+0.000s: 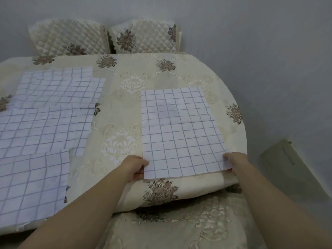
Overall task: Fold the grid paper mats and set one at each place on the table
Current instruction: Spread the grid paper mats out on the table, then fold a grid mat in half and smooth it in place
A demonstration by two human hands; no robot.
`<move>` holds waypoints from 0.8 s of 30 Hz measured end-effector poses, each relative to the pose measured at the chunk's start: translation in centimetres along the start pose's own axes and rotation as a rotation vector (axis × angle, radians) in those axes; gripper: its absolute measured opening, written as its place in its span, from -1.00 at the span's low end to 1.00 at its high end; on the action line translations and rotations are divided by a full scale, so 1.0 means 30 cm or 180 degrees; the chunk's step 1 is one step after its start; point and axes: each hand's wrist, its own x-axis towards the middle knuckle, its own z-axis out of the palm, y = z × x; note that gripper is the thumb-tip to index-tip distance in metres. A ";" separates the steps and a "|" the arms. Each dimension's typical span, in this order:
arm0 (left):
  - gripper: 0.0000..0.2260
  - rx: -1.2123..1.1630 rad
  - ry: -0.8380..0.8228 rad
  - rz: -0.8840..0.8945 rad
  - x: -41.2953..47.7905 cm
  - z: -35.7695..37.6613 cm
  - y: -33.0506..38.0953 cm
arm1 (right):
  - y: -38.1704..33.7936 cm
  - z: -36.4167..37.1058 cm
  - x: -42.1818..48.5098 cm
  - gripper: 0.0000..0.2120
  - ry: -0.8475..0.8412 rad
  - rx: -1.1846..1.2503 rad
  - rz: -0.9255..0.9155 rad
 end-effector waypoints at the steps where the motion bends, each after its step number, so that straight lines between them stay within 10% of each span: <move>1: -0.97 0.0015 -0.0029 -0.0009 0.001 -0.001 -0.003 | 0.001 0.002 0.006 -0.63 0.0012 0.0039 0.0006; 15: -0.85 0.0026 0.0053 0.0047 -0.031 -0.123 0.029 | -0.071 -0.023 -0.050 -0.89 0.0292 0.0480 -0.1077; 24: -0.84 -0.0754 0.0430 0.0551 -0.137 -0.307 0.090 | -0.241 0.247 -0.404 -0.86 -0.1983 0.1530 -0.1217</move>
